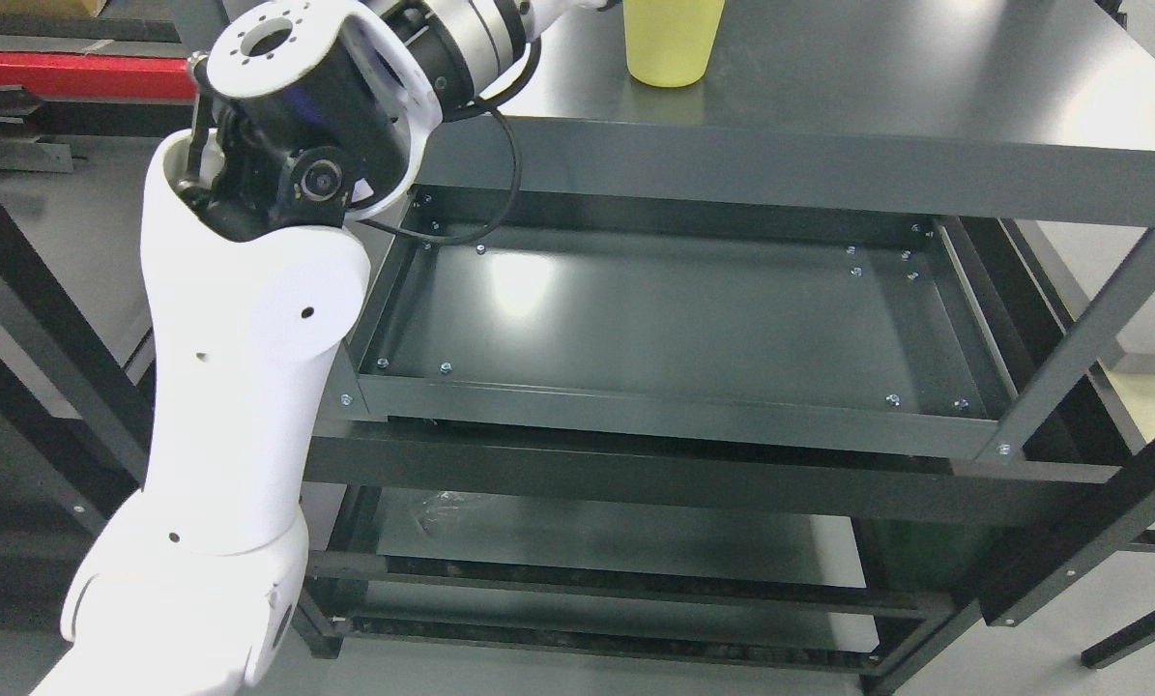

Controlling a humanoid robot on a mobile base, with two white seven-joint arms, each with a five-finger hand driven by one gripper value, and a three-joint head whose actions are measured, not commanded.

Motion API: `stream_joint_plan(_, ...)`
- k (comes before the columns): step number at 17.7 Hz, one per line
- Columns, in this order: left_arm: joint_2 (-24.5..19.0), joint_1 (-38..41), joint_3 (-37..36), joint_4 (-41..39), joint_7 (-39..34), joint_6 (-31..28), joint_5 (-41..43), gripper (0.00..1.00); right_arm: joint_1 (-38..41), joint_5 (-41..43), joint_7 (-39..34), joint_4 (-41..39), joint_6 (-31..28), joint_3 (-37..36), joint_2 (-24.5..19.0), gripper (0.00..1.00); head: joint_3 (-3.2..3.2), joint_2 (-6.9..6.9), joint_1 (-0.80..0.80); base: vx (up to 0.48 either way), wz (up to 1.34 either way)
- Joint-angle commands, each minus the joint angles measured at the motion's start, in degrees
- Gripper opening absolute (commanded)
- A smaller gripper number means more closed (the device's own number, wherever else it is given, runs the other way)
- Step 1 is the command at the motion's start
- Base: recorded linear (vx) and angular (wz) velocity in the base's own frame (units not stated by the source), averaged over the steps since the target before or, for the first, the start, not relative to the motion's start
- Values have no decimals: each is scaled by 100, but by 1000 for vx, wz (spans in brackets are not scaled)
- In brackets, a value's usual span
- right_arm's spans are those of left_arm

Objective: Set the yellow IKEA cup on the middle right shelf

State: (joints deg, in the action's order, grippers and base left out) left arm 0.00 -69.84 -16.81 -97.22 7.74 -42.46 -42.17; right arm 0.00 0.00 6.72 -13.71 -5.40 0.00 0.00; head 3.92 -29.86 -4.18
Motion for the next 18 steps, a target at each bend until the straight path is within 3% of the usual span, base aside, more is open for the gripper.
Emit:
stream_joint_plan(1,-100,146,-428,-438,1437,-43,-274,98,79,141,-4,0,4,97,100,99,0,0,0,-15,1)
stream_joint_plan(4,-100,584,-848,-447,2345,-34,-275,98,79,141,-4,0,4,97,100,99,0,0,0,0,0)
stream_joint_plan(8,-113,1304,-1201,-447,2486,-25,-275,98,79,141,-4,0,4,97,100,99,0,0,0,0,0)
stream_joint_plan(13,-685,2517,-1746,-430,2997,-7,-248,98,79,141,-4,0,4,97,100,99,0,0,0,0,0)
stream_joint_plan(18,-738,3572,-1703,-255,2988,176,189,99,79,141,-4,0,4,97,100,99,0,0,0,0,0)
